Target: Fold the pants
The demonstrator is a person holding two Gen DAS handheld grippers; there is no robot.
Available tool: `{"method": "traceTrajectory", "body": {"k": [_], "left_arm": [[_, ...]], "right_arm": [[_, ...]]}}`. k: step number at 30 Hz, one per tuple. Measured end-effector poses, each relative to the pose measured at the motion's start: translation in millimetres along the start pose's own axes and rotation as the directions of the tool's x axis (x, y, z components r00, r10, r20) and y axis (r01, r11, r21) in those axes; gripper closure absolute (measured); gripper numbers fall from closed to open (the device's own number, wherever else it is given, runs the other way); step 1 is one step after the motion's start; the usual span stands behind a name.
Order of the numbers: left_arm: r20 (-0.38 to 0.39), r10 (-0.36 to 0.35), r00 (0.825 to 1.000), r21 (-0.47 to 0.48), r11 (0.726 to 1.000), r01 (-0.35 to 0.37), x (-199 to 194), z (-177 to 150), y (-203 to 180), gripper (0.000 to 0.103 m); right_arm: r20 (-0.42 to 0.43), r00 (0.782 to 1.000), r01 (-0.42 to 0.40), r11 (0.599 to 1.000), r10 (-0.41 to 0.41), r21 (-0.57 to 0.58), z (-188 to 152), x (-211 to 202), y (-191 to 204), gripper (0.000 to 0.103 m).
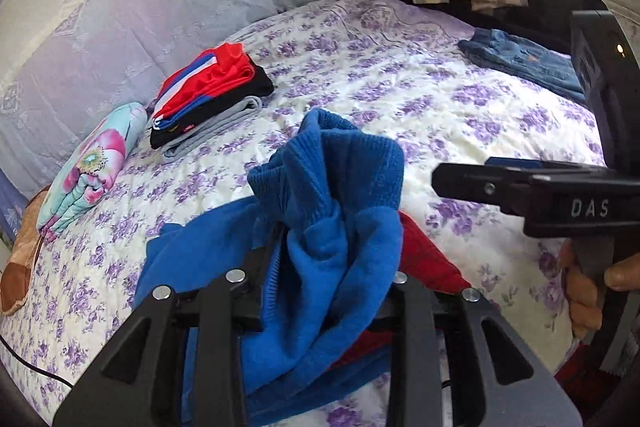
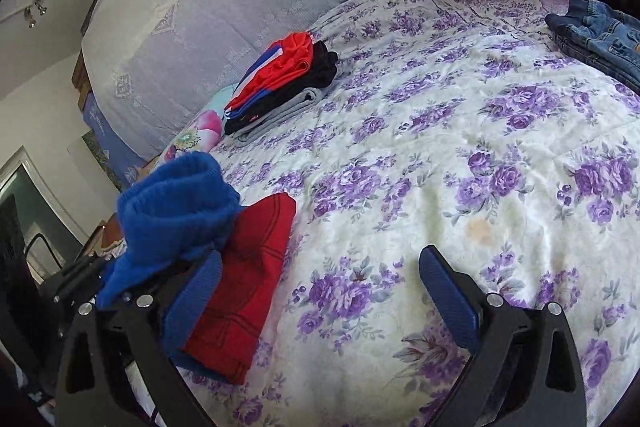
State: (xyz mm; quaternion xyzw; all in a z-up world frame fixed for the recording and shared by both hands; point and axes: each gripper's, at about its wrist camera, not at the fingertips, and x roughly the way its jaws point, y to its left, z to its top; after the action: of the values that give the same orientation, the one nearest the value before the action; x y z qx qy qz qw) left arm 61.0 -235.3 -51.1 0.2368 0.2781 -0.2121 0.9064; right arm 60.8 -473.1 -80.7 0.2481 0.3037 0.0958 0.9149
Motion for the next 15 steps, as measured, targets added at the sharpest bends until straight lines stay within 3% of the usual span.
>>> {"method": "traceTrajectory", "body": {"k": [4, 6, 7, 8, 10, 12, 15], "left_arm": [[-0.039, -0.049, 0.998, -0.040, 0.998, 0.047, -5, -3, 11, 0.061], [-0.041, -0.129, 0.991, -0.076, 0.989, 0.125, -13, -4, 21, 0.036], [-0.020, -0.158, 0.987, -0.086, 0.984, 0.156, -19, -4, 23, 0.009], [0.029, -0.158, 0.987, -0.097, 0.982, 0.160, -29, -4, 24, 0.004], [0.098, -0.152, 0.984, -0.064, 0.985, 0.159, -44, -3, 20, 0.004], [0.119, -0.121, 0.985, -0.028, 0.992, 0.125, -50, 0, 15, 0.004], [0.118, -0.081, 0.990, -0.085, 0.992, 0.091, -50, 1, 32, 0.004]], "right_arm": [[0.005, 1.000, -0.018, 1.000, 0.018, 0.009, 0, 0, -2, 0.004], [0.010, 1.000, -0.024, 1.000, 0.023, 0.017, 0, -1, -3, 0.004], [0.011, 1.000, -0.024, 1.000, 0.024, 0.018, 0, -1, -3, 0.004], [0.010, 1.000, -0.023, 1.000, 0.023, 0.016, 1, 0, -4, 0.004], [0.010, 1.000, -0.023, 1.000, 0.023, 0.016, 1, -1, -4, 0.004], [0.012, 1.000, -0.027, 0.999, 0.027, 0.019, 1, -1, -4, 0.004], [0.014, 0.999, -0.029, 0.999, 0.028, 0.020, 1, -1, -4, 0.004]]}}
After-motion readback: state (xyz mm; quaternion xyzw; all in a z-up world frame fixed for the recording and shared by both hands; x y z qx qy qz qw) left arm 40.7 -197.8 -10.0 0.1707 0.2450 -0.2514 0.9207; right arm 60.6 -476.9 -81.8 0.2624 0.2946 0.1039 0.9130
